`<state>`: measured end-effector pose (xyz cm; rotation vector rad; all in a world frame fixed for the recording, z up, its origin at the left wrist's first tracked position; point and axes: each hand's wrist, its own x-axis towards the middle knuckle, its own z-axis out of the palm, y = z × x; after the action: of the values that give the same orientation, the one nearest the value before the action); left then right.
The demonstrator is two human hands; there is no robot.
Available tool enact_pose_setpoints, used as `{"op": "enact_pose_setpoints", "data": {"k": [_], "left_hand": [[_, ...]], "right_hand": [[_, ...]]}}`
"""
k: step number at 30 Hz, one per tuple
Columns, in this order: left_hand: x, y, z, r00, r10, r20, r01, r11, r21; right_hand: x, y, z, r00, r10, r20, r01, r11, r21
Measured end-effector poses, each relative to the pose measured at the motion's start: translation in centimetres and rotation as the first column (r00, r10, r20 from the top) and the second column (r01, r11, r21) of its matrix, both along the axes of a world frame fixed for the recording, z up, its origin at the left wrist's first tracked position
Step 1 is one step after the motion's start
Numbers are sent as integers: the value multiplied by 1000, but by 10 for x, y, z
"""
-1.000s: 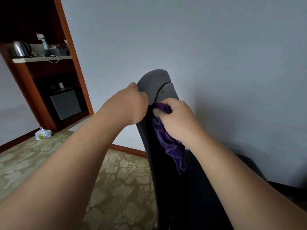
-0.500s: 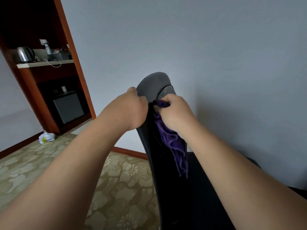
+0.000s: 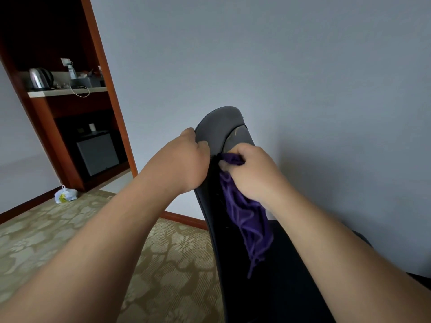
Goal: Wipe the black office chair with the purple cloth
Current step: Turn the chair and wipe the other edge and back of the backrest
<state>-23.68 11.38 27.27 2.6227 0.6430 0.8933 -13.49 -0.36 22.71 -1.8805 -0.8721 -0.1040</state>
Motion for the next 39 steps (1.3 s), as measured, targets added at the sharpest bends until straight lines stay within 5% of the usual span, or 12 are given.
{"op": "enact_pose_setpoints", "data": {"k": [8,14,27,39], "left_hand": [[-1,3,-1,1000,19,-13,-18,999,31],[2,4,1,999,29,-22,-29,999,21],[0,2,3,999,17,-36,-18,999,-35],[1,0,4,999,29,-37,-31,998,-46]], "right_hand": [[63,47,24,995,-83,-61,76,991,-109],[30,26,22,999,-32,37,37,991,-132],[-94,-17,-45,995,-95,-17,96,967,236],[-31,24,7,972,-179,-152,196,975,105]]}}
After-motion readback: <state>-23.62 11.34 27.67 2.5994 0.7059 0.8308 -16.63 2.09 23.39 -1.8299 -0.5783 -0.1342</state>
